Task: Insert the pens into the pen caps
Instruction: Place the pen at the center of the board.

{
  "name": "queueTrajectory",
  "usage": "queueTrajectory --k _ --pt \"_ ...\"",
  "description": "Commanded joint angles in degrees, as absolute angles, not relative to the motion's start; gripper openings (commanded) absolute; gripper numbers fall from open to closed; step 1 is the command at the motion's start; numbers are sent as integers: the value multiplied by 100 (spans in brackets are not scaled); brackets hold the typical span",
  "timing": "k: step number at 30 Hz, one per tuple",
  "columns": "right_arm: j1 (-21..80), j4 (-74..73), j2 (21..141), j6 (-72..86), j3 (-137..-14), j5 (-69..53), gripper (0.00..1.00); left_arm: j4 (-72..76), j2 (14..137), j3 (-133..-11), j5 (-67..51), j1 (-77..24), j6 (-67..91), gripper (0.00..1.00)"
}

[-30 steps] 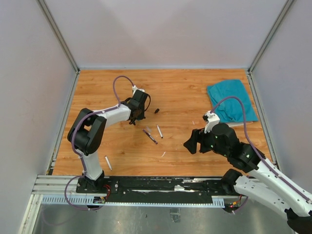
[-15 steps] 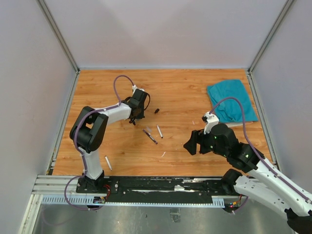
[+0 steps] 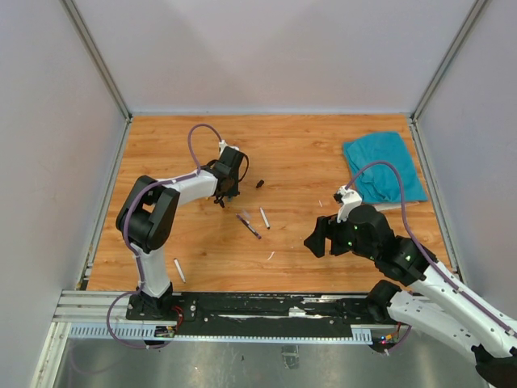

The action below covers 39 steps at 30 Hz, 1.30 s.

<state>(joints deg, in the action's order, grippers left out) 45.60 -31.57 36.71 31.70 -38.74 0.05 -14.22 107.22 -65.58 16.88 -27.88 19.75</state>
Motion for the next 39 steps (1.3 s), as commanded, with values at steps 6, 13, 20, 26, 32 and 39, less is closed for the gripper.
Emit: queueTrajectory --k 6,13,20,26,32,39 --pt "4482 -3173 3639 3145 -3834 -51 78 -1529 10901 -6541 1646 -2742 1967 21" --pt "4485 -3140 3652 3146 -3822 -75 78 -1543 10742 -6350 1731 -2733 2080 10" --pt "4474 -3103 3673 3151 -3801 -114 79 -1555 10646 -6212 1817 -2699 2061 11" --pt "4477 -3085 3682 3170 -3786 -122 79 -1554 10560 -6134 1770 -2698 2090 12" --pt "4475 -3060 3705 3172 -3787 -149 79 -1626 10468 -6142 1766 -2698 2059 16" --pt "4482 -3008 3754 3162 -3797 -176 80 -1706 10396 -6418 1580 -2698 2015 25"
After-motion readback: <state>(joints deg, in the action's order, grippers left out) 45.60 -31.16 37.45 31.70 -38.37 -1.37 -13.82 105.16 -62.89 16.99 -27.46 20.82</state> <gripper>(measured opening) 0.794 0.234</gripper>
